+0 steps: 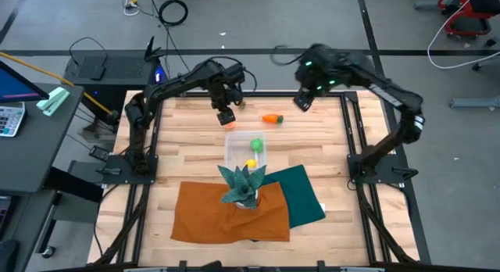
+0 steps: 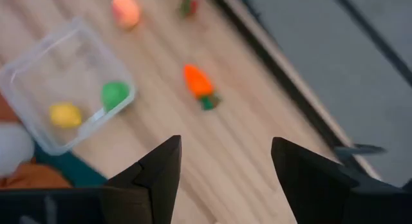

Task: Pick and placing Produce into tupperware
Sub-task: Put the yellow lemon into the transparent bin

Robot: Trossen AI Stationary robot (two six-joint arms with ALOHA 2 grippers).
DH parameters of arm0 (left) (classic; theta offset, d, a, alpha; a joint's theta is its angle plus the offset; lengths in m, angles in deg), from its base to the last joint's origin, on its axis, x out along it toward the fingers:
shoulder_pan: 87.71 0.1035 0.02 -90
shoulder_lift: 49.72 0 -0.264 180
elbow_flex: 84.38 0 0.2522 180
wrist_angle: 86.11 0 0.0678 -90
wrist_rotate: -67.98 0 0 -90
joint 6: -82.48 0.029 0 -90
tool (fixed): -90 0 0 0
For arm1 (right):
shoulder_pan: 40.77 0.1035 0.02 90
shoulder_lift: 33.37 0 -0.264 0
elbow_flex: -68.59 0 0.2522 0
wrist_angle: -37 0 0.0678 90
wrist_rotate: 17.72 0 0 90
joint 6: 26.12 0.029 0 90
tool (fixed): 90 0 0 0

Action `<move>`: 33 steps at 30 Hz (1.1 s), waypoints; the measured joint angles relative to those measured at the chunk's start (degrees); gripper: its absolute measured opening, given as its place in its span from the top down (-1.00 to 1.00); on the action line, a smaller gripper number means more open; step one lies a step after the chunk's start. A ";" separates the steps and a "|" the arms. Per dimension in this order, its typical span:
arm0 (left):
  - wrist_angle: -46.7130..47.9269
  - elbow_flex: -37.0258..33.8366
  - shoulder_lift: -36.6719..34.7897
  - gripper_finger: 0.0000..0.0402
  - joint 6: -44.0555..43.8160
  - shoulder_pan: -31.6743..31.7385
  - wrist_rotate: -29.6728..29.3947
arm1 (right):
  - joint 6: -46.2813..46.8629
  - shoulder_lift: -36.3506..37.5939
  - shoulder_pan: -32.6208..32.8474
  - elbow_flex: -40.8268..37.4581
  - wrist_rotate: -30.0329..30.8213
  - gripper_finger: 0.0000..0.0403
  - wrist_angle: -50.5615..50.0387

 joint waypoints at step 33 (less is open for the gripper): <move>-10.26 -1.38 3.24 -0.11 -10.44 -14.78 3.69 | -0.16 15.06 -8.20 -9.45 1.53 -0.01 0.16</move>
